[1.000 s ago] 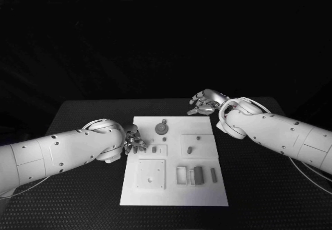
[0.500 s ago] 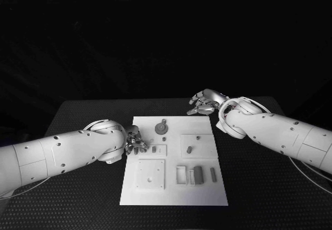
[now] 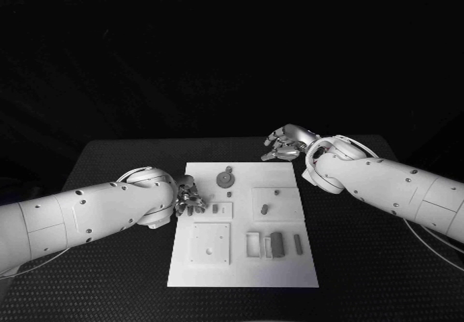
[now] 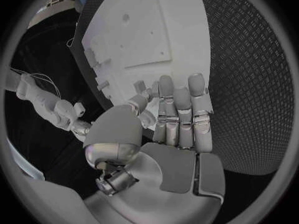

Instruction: Assemble the parts on the task board

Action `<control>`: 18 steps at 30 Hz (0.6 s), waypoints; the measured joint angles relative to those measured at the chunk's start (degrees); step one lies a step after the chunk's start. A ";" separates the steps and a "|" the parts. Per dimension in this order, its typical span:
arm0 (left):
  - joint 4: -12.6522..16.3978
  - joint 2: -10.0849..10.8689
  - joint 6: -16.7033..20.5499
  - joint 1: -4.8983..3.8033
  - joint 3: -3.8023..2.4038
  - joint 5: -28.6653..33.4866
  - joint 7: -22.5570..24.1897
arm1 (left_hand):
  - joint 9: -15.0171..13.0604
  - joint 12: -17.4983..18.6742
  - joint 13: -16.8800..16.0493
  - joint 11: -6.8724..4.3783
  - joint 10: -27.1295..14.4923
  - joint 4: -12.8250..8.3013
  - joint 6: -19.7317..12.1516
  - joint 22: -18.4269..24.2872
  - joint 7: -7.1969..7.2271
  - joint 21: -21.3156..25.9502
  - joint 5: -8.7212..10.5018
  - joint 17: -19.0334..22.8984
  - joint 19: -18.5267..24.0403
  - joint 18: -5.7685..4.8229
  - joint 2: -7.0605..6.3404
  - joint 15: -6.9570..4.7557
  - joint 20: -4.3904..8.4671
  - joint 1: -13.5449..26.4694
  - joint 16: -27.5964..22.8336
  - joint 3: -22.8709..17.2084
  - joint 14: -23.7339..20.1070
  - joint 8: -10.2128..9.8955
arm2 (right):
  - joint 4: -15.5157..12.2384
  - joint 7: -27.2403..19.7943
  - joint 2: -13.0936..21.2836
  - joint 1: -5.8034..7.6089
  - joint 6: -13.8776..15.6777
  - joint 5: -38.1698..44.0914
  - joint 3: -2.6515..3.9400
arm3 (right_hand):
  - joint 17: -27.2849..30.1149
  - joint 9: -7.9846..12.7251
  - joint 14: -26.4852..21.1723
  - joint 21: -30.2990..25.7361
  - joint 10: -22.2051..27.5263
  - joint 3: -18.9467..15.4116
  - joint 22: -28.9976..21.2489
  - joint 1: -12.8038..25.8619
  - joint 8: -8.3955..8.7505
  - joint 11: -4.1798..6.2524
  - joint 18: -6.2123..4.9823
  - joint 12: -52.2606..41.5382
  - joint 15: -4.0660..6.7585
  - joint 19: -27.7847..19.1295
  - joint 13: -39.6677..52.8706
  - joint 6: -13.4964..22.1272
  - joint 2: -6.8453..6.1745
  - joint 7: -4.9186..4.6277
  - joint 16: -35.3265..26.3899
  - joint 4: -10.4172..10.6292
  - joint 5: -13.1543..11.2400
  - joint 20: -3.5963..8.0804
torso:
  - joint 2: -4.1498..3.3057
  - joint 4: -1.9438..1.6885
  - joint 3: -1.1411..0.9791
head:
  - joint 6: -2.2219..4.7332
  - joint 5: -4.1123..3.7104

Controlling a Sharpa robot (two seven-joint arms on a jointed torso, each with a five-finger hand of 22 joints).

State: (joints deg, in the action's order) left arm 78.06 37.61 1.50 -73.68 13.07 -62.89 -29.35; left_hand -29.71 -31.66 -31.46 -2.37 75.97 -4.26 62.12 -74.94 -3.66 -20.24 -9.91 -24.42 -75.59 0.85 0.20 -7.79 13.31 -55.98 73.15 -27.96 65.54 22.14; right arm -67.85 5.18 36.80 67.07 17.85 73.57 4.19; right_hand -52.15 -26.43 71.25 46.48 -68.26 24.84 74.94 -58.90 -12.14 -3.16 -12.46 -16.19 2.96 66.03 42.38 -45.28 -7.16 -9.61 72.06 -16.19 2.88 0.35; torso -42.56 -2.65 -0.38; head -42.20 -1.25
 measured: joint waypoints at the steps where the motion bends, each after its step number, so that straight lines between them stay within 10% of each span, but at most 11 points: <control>1: 0.00 0.01 -0.06 0.00 -0.01 -0.02 0.00 | 0.00 0.00 0.00 0.00 0.00 0.00 0.00 0.00 0.00 0.00 0.00 0.00 0.00 -0.01 0.00 -0.01 0.00 0.00 0.00 0.00 0.01 0.00 | 0.00 0.00 0.00 0.00 -0.01 0.00 0.00 | 0.00 0.00 0.00 0.00 0.00 0.00 0.00 0.00 0.00 0.00 0.00 0.00 0.00 0.00 0.00 0.00 0.00 0.00 0.00 0.00 0.00 0.00 | 0.00 0.00 0.00 | -0.01 0.00; 18: -0.30 -0.01 -0.80 -0.03 -0.05 -0.58 0.02 | -0.07 0.00 0.00 0.00 0.01 0.00 -0.04 0.01 0.04 -0.22 -0.23 0.01 0.01 -0.01 -0.06 -0.06 -0.02 0.06 -0.05 0.00 0.10 0.00 | 0.00 0.01 0.04 -0.01 -0.07 -0.03 0.00 | 0.01 -0.01 -0.14 0.00 -0.15 0.00 -0.01 0.00 0.00 -0.15 0.00 0.00 -0.15 -0.09 0.05 -0.06 0.00 -0.05 0.00 0.00 0.00 -0.09 | 0.01 -0.02 0.02 | -0.10 0.04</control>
State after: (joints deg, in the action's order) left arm 77.76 37.60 0.70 -73.70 13.01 -63.47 -29.33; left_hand -29.78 -31.66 -31.46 -2.37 75.98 -4.26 62.08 -74.92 -3.62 -20.47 -10.14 -24.41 -75.58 0.84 0.15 -7.85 13.29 -55.92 73.09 -27.96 65.64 22.14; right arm -67.85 5.18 36.84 67.06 17.78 73.54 4.18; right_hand -52.15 -26.44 71.11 46.49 -68.41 24.84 74.93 -58.90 -12.14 -3.31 -12.46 -16.19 2.81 65.94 42.43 -45.34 -7.16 -9.66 72.06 -16.20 2.88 0.26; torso -42.55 -2.66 -0.37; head -42.30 -1.21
